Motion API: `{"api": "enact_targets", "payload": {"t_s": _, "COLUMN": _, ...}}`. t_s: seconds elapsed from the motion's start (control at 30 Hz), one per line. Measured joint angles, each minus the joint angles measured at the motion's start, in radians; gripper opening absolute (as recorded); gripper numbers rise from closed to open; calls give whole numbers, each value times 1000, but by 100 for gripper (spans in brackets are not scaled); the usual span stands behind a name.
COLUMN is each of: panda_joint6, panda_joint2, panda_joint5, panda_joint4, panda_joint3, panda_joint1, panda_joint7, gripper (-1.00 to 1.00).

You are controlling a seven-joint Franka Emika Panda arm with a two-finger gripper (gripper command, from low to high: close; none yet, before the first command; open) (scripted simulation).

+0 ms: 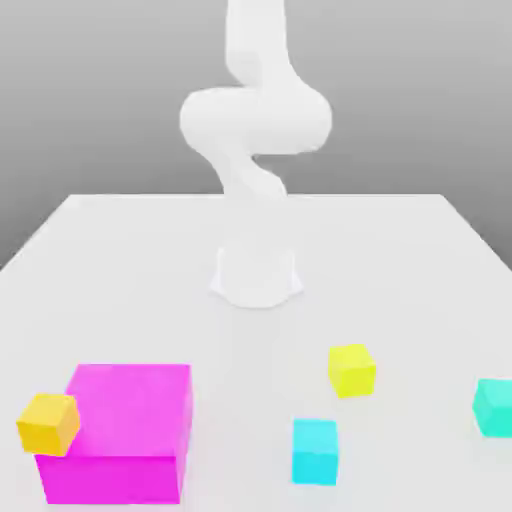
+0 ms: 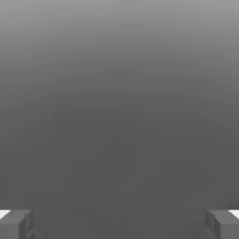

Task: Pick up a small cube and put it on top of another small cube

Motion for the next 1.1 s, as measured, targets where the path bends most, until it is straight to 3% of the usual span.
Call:
{"api": "enact_targets", "payload": {"t_s": 0.47, "panda_joint6": 361, "panda_joint2": 405, "panda_joint5": 115, "panda_joint4": -476, "panda_joint3": 166, "panda_joint1": 175, "panda_joint7": 93, "gripper": 0}}
{"api": "enact_targets", "payload": {"t_s": 0.57, "panda_joint6": 478, "panda_joint2": 549, "panda_joint5": 112, "panda_joint4": -581, "panda_joint3": 226, "panda_joint1": 209, "panda_joint7": 142, "gripper": 0}}
{"api": "enact_targets", "payload": {"t_s": 0.63, "panda_joint6": 584, "panda_joint2": 686, "panda_joint5": 57, "panda_joint4": -604, "panda_joint3": 242, "panda_joint1": 214, "panda_joint7": 198, "gripper": 0}}
{"api": "enact_targets", "payload": {"t_s": 0.77, "panda_joint6": 719, "panda_joint2": 850, "panda_joint5": -80, "panda_joint4": -592, "panda_joint3": 105, "panda_joint1": 319, "panda_joint7": 298, "gripper": 0}}
{"api": "enact_targets", "payload": {"t_s": 0.83, "panda_joint6": 780, "panda_joint2": 922, "panda_joint5": -89, "panda_joint4": -582, "panda_joint3": 27, "panda_joint1": 399, "panda_joint7": 308, "gripper": 0}}
{"api": "enact_targets", "payload": {"t_s": 0.87, "panda_joint6": 799, "panda_joint2": 945, "panda_joint5": -89, "panda_joint4": -579, "panda_joint3": 4, "panda_joint1": 423, "panda_joint7": 310, "gripper": -100}}
{"api": "enact_targets", "payload": {"t_s": 1.1, "panda_joint6": 801, "panda_joint2": 945, "panda_joint5": -90, "panda_joint4": -579, "panda_joint3": 1, "panda_joint1": 427, "panda_joint7": 312, "gripper": -100}}
